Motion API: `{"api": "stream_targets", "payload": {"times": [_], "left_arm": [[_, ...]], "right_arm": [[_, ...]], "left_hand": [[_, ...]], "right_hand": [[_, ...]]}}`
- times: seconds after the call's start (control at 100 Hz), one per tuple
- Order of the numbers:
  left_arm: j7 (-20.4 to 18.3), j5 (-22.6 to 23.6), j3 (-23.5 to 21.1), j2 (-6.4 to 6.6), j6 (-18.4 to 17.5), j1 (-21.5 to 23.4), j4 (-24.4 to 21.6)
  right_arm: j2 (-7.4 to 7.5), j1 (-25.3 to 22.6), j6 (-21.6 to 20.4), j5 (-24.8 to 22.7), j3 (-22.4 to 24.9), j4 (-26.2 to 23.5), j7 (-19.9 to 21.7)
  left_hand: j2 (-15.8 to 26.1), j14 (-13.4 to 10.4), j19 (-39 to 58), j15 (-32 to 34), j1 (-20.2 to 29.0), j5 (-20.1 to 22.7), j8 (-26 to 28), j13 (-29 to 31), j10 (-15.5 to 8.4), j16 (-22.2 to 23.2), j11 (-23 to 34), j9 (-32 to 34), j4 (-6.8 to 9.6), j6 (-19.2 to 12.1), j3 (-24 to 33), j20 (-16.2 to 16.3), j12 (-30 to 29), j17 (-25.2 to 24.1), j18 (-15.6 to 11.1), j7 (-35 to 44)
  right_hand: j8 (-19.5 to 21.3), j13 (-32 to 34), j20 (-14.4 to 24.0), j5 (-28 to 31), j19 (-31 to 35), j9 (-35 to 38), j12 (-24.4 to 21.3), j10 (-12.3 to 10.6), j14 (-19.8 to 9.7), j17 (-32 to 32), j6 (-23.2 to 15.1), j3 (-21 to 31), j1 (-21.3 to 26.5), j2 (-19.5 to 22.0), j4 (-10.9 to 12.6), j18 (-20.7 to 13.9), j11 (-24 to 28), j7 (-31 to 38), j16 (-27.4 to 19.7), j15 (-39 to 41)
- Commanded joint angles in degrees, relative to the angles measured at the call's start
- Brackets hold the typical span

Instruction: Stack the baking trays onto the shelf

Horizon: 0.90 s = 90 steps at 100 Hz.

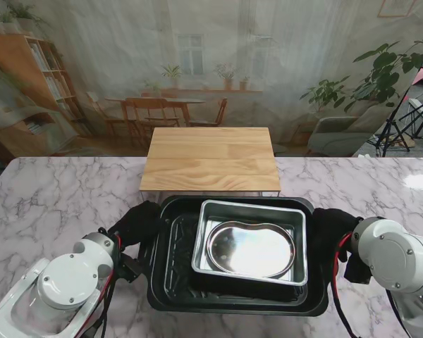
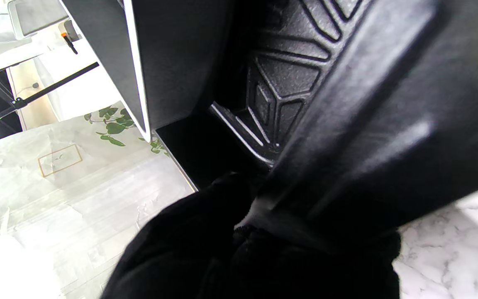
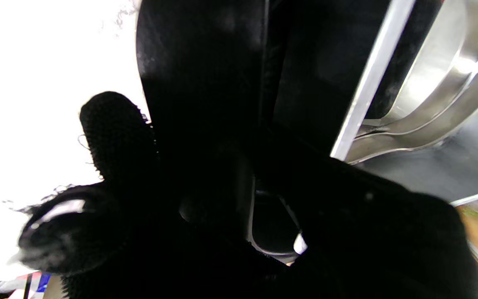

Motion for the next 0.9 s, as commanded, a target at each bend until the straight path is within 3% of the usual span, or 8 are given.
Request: {"api": "stream_targets", "payload": {"times": [0.0,0.37,0.89], "left_arm": [[-5.0,-2.8,5.3,-2.50,-3.7,-1.3,-7.4],[-6.3,-3.0,5.6,-2.38,-3.2,-5.7,-8.8],[-7.3,-3.9,5.3,-2.53,0.9,-11.6,-7.9]], "right_arm": [[-1.91,1.2,-2.9,4.7,-4.0,-7.3,1.3],[-1.37,5.2,-1.3,7.3,-3.8,-7.6,2.7],[-0.72,14.1,2.5,8.9,-7.8,-5.2,4.0]], "left_hand": [[0.0,-5.8,0.2,2.5,3.4,20.7,1.0,3.0,-14.9,0.5,4.7,1.4,-1.22,-30.0,2.1,-0.7,0.8,4.9,-12.8,14.9],[-0.5,-6.2,1.0,3.1,3.4,21.2,1.1,4.2,-14.9,0.8,4.7,2.0,-1.25,-30.2,2.3,-1.5,1.3,6.4,-13.4,15.2],[-1.2,-6.5,2.0,3.3,3.4,22.1,1.1,5.5,-15.3,1.1,4.5,3.2,-1.11,-30.7,2.4,-2.5,1.8,7.7,-13.8,15.1]], "right_hand": [[-1.2,6.1,0.9,10.0,4.1,-0.2,0.5,-13.5,-15.0,4.0,-35.1,12.4,10.5,-0.2,3.1,-23.6,2.3,4.2,1.1,15.8],[-1.3,6.1,1.2,10.9,4.5,0.3,0.7,-13.7,-15.3,4.1,-35.2,12.8,10.6,-0.5,3.0,-24.2,2.2,3.9,1.4,16.5],[-1.4,6.1,1.5,11.9,4.8,1.1,1.0,-13.7,-15.5,4.2,-35.2,13.1,10.7,-0.8,2.8,-24.6,2.1,3.3,1.7,17.0]]}}
